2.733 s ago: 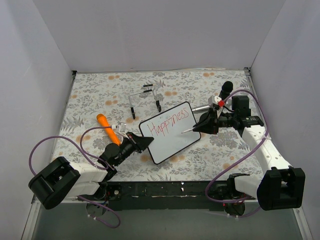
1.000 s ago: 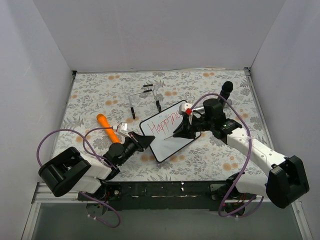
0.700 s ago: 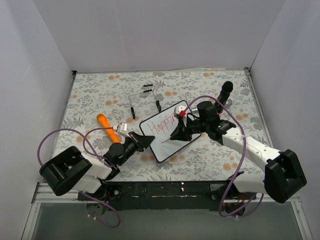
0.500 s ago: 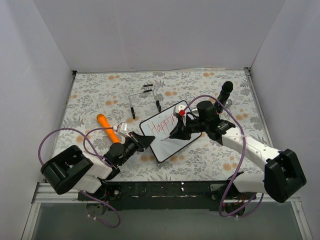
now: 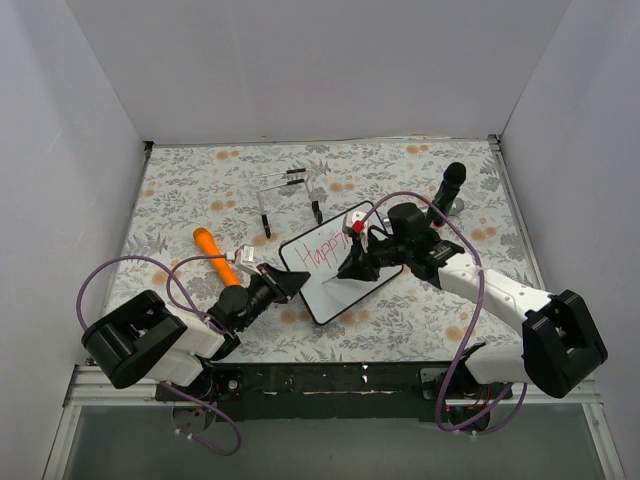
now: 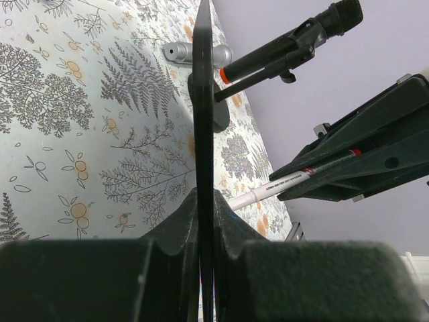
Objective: Write a sentence on the whiteboard
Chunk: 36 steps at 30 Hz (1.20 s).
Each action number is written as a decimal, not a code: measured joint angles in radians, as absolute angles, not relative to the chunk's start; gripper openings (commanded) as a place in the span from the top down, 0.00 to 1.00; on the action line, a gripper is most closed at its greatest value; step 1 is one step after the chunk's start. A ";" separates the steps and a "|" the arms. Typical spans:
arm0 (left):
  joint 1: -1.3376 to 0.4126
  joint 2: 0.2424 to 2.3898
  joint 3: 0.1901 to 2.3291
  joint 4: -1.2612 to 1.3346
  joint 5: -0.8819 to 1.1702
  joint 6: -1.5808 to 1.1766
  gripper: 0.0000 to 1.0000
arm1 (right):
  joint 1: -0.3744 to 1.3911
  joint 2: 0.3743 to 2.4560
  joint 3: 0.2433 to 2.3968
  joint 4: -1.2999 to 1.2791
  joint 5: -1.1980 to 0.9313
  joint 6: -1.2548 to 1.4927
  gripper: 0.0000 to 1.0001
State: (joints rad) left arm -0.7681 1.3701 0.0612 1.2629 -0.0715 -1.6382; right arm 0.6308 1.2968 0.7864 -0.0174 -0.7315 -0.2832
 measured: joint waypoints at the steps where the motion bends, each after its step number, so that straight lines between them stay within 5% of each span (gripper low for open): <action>1: -0.768 1.370 0.061 1.263 -0.072 -1.638 1.00 | 0.631 1.300 0.786 -0.017 -0.730 -0.282 0.99; 36: -0.768 1.377 0.061 1.265 -0.077 -1.636 1.00 | 0.649 1.336 0.807 -0.119 -0.784 -0.367 0.99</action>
